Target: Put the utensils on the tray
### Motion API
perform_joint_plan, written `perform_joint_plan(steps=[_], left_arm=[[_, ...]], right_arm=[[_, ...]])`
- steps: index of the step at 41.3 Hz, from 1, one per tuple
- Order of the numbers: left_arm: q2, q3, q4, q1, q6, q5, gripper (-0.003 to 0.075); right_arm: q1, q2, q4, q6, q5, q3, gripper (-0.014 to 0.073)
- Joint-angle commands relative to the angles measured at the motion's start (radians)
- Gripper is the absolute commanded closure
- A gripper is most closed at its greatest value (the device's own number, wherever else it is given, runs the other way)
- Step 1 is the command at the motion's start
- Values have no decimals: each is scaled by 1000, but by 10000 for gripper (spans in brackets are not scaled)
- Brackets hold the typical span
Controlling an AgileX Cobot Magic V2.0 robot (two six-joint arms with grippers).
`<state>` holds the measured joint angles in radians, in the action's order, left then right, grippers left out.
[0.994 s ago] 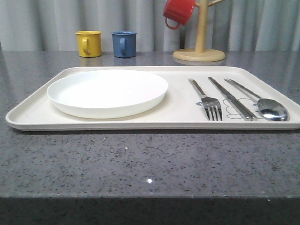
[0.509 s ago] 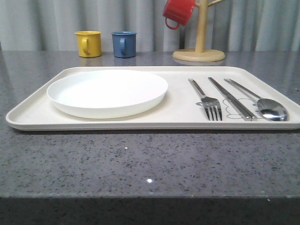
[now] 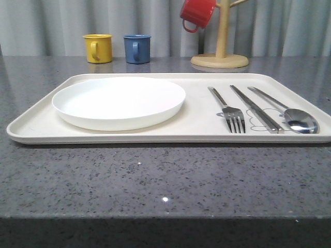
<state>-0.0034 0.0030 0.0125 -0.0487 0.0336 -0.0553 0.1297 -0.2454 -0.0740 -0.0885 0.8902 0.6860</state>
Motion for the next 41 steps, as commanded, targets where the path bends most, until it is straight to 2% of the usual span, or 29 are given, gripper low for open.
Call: perform_joint_plan(steps=[1,3,7,14,26,32,41], left_arm=[[-22,17,10,0,-11,83,740],[-22,17,10,0,-11,83,740],[-22,17,10,0,-11,83,740],[-20,17,10,0,-11,83,740],[-20,17,10,0,-11,83,740],[-20,17,10,0,-11,83,740],[-20,17,10,0,-11,83,740]], right_arm=[[-61,48,16,-7,-267,-113,661],[-90,101,15,-7,-431,-252,661],[-104,205,15,-7,-644,-478,661],[-105,272,-44,-7,-907,-711,661],[-105,273,-46,-2,-904,-714,661],[-105,273,95,144,-964,-714,661],[-105,273,74,144,-928,-714,661]])
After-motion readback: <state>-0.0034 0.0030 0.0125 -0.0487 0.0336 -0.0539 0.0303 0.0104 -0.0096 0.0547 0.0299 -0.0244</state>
